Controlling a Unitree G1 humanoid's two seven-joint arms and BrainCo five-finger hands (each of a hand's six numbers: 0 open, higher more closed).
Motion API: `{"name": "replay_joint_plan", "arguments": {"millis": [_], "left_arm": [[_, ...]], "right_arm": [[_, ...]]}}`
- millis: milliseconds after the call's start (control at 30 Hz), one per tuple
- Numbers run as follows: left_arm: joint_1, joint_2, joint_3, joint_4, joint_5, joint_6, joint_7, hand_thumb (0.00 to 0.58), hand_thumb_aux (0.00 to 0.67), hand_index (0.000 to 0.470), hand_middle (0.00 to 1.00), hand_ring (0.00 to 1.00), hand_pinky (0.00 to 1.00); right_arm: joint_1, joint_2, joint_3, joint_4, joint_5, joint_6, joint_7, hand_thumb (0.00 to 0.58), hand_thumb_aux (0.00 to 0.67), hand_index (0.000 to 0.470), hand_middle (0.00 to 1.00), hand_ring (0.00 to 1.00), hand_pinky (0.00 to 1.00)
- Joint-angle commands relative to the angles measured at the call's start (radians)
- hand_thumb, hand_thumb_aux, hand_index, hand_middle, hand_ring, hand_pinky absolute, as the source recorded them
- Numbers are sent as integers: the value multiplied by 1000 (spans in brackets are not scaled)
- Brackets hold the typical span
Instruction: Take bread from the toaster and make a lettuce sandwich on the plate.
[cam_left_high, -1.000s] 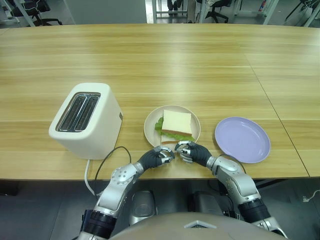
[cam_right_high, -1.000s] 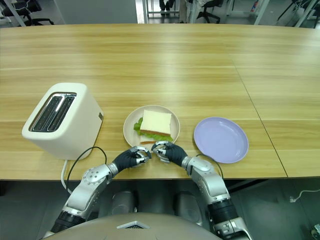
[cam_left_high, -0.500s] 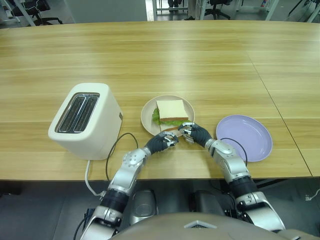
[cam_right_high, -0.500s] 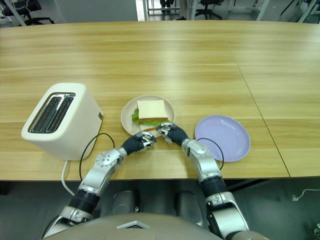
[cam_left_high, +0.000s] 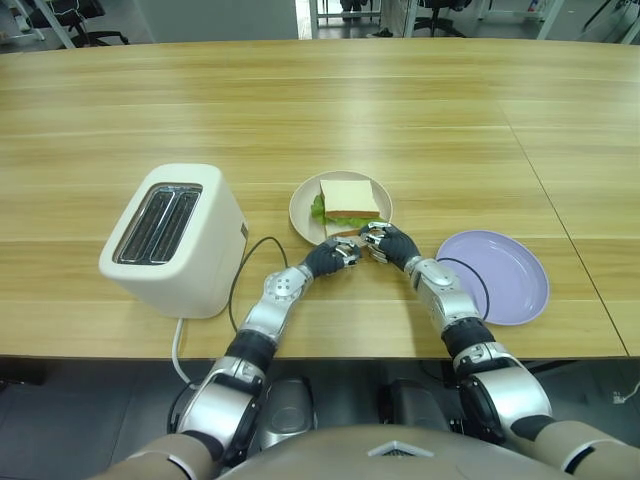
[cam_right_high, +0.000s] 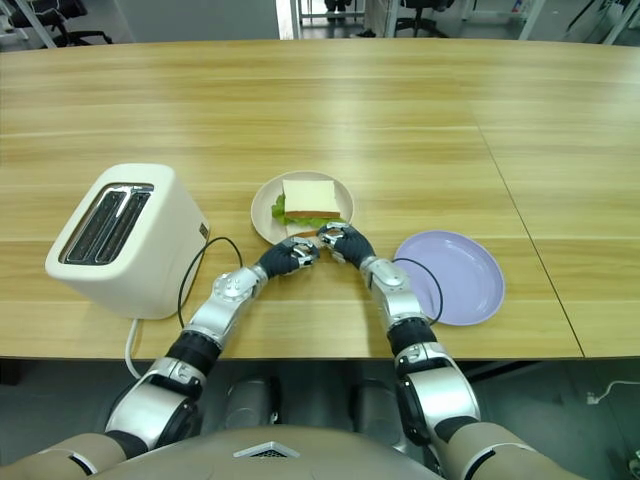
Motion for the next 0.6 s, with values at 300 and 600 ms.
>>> {"name": "replay_joint_plan", "arguments": {"millis": [300,600], "left_arm": [[-105,-19,58,259,20,-98,52,580,670,460,1000,1000,1000],[-94,-22,65,277,29,-133,41,580,670,460,1000,1000,1000]], "right_arm": [[-74,9,-63,180,-29,-75,-47,580,670,460,1000,1000,1000],[-73,23,-81,186,-31,-85,-47,580,670,460,953,953,953]]}}
